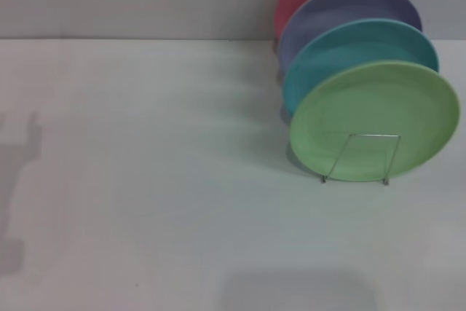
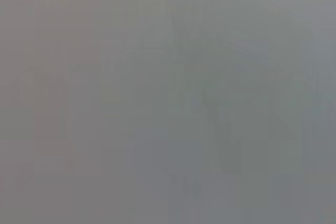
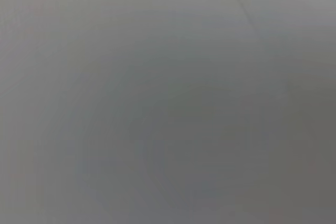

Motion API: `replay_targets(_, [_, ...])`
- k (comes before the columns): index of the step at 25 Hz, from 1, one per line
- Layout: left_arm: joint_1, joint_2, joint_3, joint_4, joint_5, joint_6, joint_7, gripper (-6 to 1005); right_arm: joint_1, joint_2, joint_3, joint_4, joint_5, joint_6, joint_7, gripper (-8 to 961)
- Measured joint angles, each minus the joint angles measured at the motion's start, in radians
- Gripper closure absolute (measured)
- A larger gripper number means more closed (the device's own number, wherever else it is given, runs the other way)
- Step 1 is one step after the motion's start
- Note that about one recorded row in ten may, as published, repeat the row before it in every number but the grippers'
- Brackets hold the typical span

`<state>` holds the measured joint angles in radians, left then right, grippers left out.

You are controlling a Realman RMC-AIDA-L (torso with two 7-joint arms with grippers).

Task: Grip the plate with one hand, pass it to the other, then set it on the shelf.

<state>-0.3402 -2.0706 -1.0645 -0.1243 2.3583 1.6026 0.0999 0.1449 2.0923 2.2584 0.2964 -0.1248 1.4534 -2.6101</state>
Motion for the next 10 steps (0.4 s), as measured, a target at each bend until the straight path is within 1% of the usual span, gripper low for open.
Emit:
replay_targets(2, [0.006,-0.001,-0.014,-0.003,-0.003,-0.025,-0.002,463,-0.005,0.000,-0.004,-0.002,-0.002,0.000,0.002,361])
replay_targets(3, [0.008,-0.001,-0.023,-0.018,-0.003,-0.058,-0.002,463,-0.012,0.000,-0.012,-0.005,-0.008,0.000,0.002,361])
replay_targets(4, [0.008,-0.001,-0.023,-0.018,-0.003,-0.058,-0.002,463,-0.012,0.000,-0.012,-0.005,-0.008,0.000,0.002,360])
replay_targets(8, [-0.002,0.000,-0.026,-0.039,-0.003,-0.142,0.004,463,-0.020,0.000,-0.028,-0.015,-0.024,0.007,-0.011,356])
replay_targets(9, [-0.002,0.000,-0.026,-0.039,-0.003,-0.142,0.004,463,-0.020,0.000,-0.028,-0.015,-0.024,0.007,-0.011,355])
replay_targets(10, [-0.006,0.001,-0.042,-0.055,-0.003,-0.191,0.001,463,-0.020,0.000,-0.028,-0.017,-0.024,0.006,-0.011,354])
